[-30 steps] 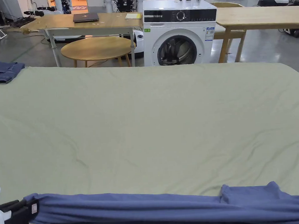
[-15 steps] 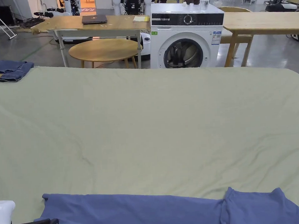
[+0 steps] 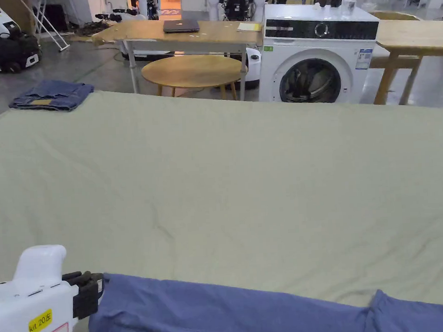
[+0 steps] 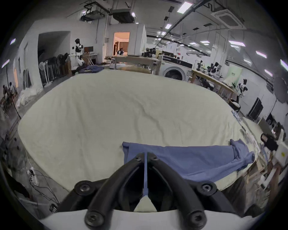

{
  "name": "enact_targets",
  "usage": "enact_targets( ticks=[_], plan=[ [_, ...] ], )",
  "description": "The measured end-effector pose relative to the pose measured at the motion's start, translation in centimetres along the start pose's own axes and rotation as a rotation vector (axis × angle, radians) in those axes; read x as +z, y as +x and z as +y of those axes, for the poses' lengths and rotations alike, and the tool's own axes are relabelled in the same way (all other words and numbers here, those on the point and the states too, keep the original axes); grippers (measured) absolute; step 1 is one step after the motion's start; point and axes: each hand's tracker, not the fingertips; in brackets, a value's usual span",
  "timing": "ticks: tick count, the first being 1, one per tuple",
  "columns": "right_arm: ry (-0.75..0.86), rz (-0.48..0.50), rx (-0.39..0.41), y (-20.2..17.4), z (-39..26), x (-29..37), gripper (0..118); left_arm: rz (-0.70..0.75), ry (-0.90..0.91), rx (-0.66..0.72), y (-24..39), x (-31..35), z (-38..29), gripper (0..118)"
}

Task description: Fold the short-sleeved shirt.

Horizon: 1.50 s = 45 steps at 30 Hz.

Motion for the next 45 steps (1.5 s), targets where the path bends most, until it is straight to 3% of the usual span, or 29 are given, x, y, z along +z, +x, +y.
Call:
enact_targets(
  ticks=[5, 9, 13, 18, 19, 20, 24, 33, 34, 37, 41, 45],
  plan=[
    [0.096, -0.021, 0.071, -2.8, 0.4, 1.3, 0, -0.092, -0.119, 0.118, -3.9, -1.8, 1.9, 0],
    [0.117, -0.006, 0.072, -4.0, 0.7, 1.9, 0, -0.188, -0.252, 0.193, -7.0, -4.3, 3.0, 0],
    [0.131, 0.003, 0.079, -4.0, 0.9, 2.3, 0, -0.378, -0.435, 0.343, -10.4, -7.8, 3.5, 0],
    [0.125, 0.002, 0.094, -3.6, 0.8, 2.1, 0, -0.358, -0.517, 0.324, -10.8, -9.8, 3.5, 0],
    [0.121, -0.002, 0.094, -3.6, 0.6, 1.9, 0, -0.369, -0.522, 0.322, -10.8, -10.1, 3.4, 21],
    [0.121, -0.003, 0.092, -3.6, 0.3, 1.6, 0, -0.39, -0.524, 0.327, -10.9, -10.3, 3.4, 59],
    [0.1, -0.001, 0.082, -4.0, 0.3, 1.2, 0, -0.452, -0.567, 0.345, -10.6, -11.5, 2.7, 118],
    [0.062, -0.01, 0.071, -5.0, 0.6, 1.4, 0, -0.623, -0.584, 0.418, -9.2, -14.2, 1.1, 115],
    [0.061, -0.012, 0.071, -5.1, 0.6, 1.5, 0, -0.641, -0.591, 0.435, -9.2, -14.3, 1.0, 101],
    [0.057, -0.014, 0.068, -5.2, 0.7, 1.6, 0, -0.56, -0.622, 0.397, -8.7, -14.9, 0.4, 17],
    [0.057, -0.01, 0.061, -5.5, 1.1, 2.1, 0, -0.573, -0.612, 0.414, -9.3, -14.6, 0.2, 6],
    [0.068, -0.007, 0.052, -5.7, 1.6, 2.5, 0, -0.54, -0.572, 0.438, -9.9, -13.3, 0.9, 5]
  ],
)
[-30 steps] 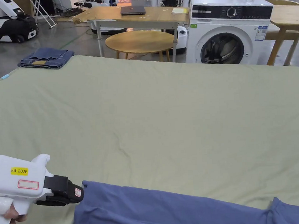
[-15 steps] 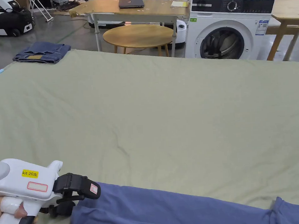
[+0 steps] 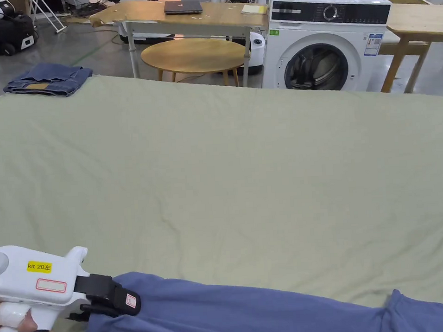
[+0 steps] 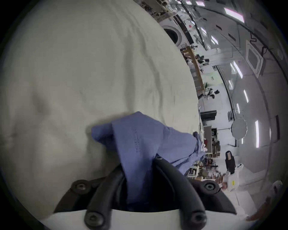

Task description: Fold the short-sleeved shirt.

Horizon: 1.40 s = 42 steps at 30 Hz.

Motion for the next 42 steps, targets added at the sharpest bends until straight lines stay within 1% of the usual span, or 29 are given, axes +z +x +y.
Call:
enact_targets(
  ticks=[2, 6, 9, 10, 13, 15, 19, 21, 22, 24, 31, 34, 36, 37, 38, 39, 40, 41, 42],
  plan=[
    [0.009, -0.001, -0.002, -0.2, 0.2, 0.2, 0, -0.012, 0.021, 0.008, 0.1, 1.3, -0.1, 5],
    [0.019, 0.014, -0.009, -0.5, 0.4, 0.5, 0, 0.058, 0.09, 0.019, 0.3, 5.3, -0.5, 5],
    [0.022, 0.023, -0.004, -0.8, 0.5, 0.3, 0, 0.143, 0.142, -0.003, 1.2, 7.9, -0.9, 5],
    [0.024, 0.029, -0.008, -1.0, 0.5, 0.3, 0, 0.149, 0.149, -0.006, 1.8, 8.5, -1.1, 5],
    [0.028, 0.04, -0.012, -1.1, 0.4, 0.0, 0, 0.173, 0.154, -0.039, 4.4, 8.6, -1.6, 5],
    [0.032, 0.041, -0.013, -1.0, 0.3, 0.2, 0, 0.207, 0.148, -0.097, 6.8, 8.0, -1.9, 5],
    [0.036, 0.047, -0.019, -1.0, 0.3, 0.8, 0, 0.193, 0.109, -0.194, 12.7, 5.0, -2.6, 5],
    [0.037, 0.045, -0.022, -0.8, 0.2, 1.0, 0, 0.203, 0.101, -0.218, 15.2, 3.0, -2.9, 5],
    [0.037, 0.042, -0.024, -0.7, 0.2, 1.0, 0, 0.191, 0.08, -0.257, 16.5, 1.8, -3.2, 5],
    [0.033, 0.032, -0.029, -0.3, 0.1, 0.9, 0, 0.192, 0.061, -0.279, 18.6, -0.5, -3.7, 5],
    [0.014, 0.004, -0.039, -0.1, -0.1, 0.5, 0, 0.167, -0.055, -0.374, 23.3, -10.9, -5.5, 5],
    [0.006, -0.008, -0.055, -0.2, -0.1, 0.4, 0, 0.201, -0.092, -0.395, 24.0, -15.7, -6.1, 5],
    [-0.001, -0.015, -0.063, -0.2, -0.1, 0.1, 0, 0.236, -0.104, -0.435, 24.0, -18.3, -6.4, 12],
    [-0.005, -0.017, -0.067, -0.3, -0.1, 0.1, 0, 0.242, -0.113, -0.454, 24.1, -19.5, -6.6, 18],
    [-0.009, -0.019, -0.07, -0.4, -0.2, 0.0, 0, 0.227, -0.094, -0.47, 23.7, -20.2, -6.8, 27],
    [-0.014, -0.019, -0.072, -0.3, -0.1, -0.2, 0, 0.219, -0.09, -0.476, 23.6, -20.6, -6.8, 64],
    [-0.019, -0.021, -0.074, -0.5, 0.0, -0.2, 0, 0.217, -0.094, -0.469, 23.6, -20.7, -7.0, 106],
    [-0.021, -0.023, -0.073, -0.6, 0.0, -0.2, 0, 0.205, -0.092, -0.462, 23.6, -20.1, -7.2, 113],
    [-0.022, -0.025, -0.072, -0.8, 0.0, -0.2, 0, 0.522, -0.152, -0.514, 22.6, -18.3, -6.8, 113]
  ],
)
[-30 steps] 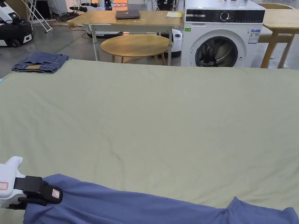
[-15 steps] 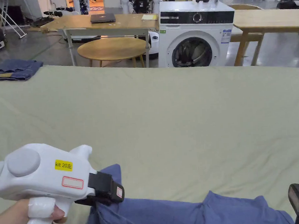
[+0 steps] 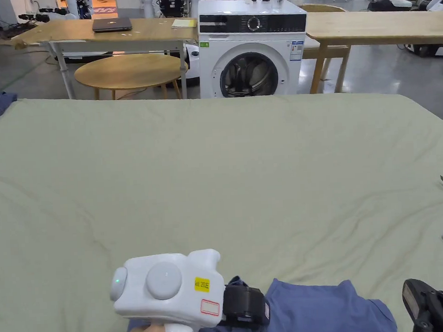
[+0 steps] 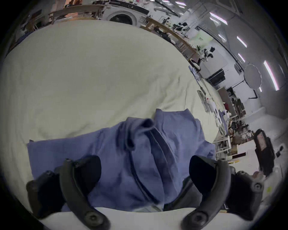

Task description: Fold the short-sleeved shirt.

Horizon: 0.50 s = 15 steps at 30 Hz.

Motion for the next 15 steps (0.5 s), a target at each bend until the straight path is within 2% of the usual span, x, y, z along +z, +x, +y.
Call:
enact_targets(
  ticks=[3, 4, 5, 6, 7, 9, 11, 15],
  plan=[
    [-0.003, -0.003, -0.001, 0.2, 0.0, 0.0, 0, -0.034, 0.023, 0.011, -1.8, 2.7, -0.7, 111],
    [-0.005, -0.002, -0.001, 1.6, -0.2, 0.4, 0, -0.05, 0.05, 0.019, -2.9, 3.9, -1.1, 95],
    [-0.005, 0.0, -0.002, 5.1, -0.7, 1.5, 0, -0.058, 0.088, 0.031, -3.9, 4.8, -1.5, 66],
    [-0.005, 0.002, -0.002, 5.7, -0.8, 1.7, 0, -0.055, 0.109, 0.045, -4.8, 5.4, -1.8, 24],
    [-0.005, 0.007, -0.003, 5.7, -0.8, 1.8, 0, -0.046, 0.123, 0.062, -5.7, 5.8, -2.1, 0],
    [-0.01, 0.016, -0.003, 5.7, -1.2, 1.2, 0, -0.05, 0.126, 0.061, -7.5, 5.8, -2.3, 0],
    [-0.015, 0.025, 0.0, 5.5, -1.5, 0.9, 0, -0.076, 0.11, 0.148, -8.8, 4.5, -2.1, 0],
    [-0.028, 0.033, 0.006, 4.5, -1.1, 1.1, 0, -0.146, 0.053, 0.223, -8.4, 0.2, -1.8, 0]
  ],
)
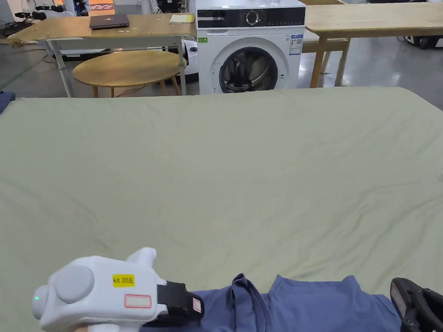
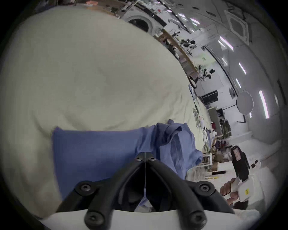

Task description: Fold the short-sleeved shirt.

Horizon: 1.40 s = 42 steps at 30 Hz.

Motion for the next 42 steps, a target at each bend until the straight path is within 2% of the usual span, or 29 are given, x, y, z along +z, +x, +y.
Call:
enact_targets(
  ticks=[4, 5, 10, 13, 18, 20, 23, 28, 31, 33, 35, 36, 37, 38, 39, 42],
  plan=[
    [-0.012, -0.01, 0.002, 1.1, -0.9, -0.2, 0, -0.109, -0.096, 0.038, 2.4, -4.8, -1.4, 0],
    [-0.016, -0.014, 0.002, 1.3, -1.0, -0.3, 0, -0.447, -0.043, 0.065, 4.8, -6.3, -1.6, 0],
    [-0.029, -0.03, 0.001, 1.6, -1.4, -0.7, 0, -0.502, -0.046, 0.104, 6.7, -8.9, -2.7, 0],
    [-0.041, -0.029, -0.002, 1.7, -1.8, -1.0, 0, -0.442, -0.019, 0.065, 7.4, -9.0, -2.9, 0],
    [-0.053, -0.015, -0.006, 1.2, -2.0, -1.4, 0, -0.438, -0.026, 0.067, 7.1, -7.6, -2.7, 0],
    [-0.053, -0.009, -0.001, 1.0, -2.0, -1.5, 0, -0.441, 0.024, 0.048, 6.4, -5.4, -2.7, 0],
    [-0.049, 0.007, -0.003, 0.7, -1.7, -1.7, 0, -0.47, 0.107, 0.037, 3.7, -0.3, -2.8, 0],
    [-0.025, 0.03, 0.012, 0.0, -1.1, -1.8, 0, -0.328, 0.193, 0.043, -2.7, 6.0, -2.8, 0],
    [-0.014, 0.038, 0.019, -0.6, -0.8, -1.8, 0, -0.238, 0.203, 0.072, -5.9, 7.3, -2.7, 0],
    [-0.014, 0.04, 0.018, -0.8, -0.8, -1.7, 0, -0.239, 0.195, 0.058, -7.0, 7.3, -2.6, 0],
    [-0.019, 0.042, 0.017, -1.1, -0.8, -1.7, 0, -0.299, 0.159, 0.067, -7.5, 6.7, -2.8, 2],
    [-0.022, 0.042, 0.018, -1.2, -0.8, -1.8, 0, -0.339, 0.148, 0.063, -7.5, 6.3, -2.9, 28],
    [-0.025, 0.042, 0.021, -1.3, -0.8, -1.8, 0, -0.394, 0.138, 0.056, -7.6, 5.7, -2.8, 85],
    [-0.027, 0.042, 0.024, -1.4, -0.8, -1.8, 0, -0.41, 0.122, 0.069, -7.6, 5.1, -2.8, 115],
    [-0.03, 0.043, 0.026, -1.5, -0.8, -1.8, 0, -0.404, 0.111, 0.077, -7.5, 4.4, -2.7, 118],
    [-0.033, 0.044, 0.037, -1.6, -0.7, -1.6, 0, -0.427, 0.09, 0.108, -7.8, 2.8, -2.0, 117]
  ],
)
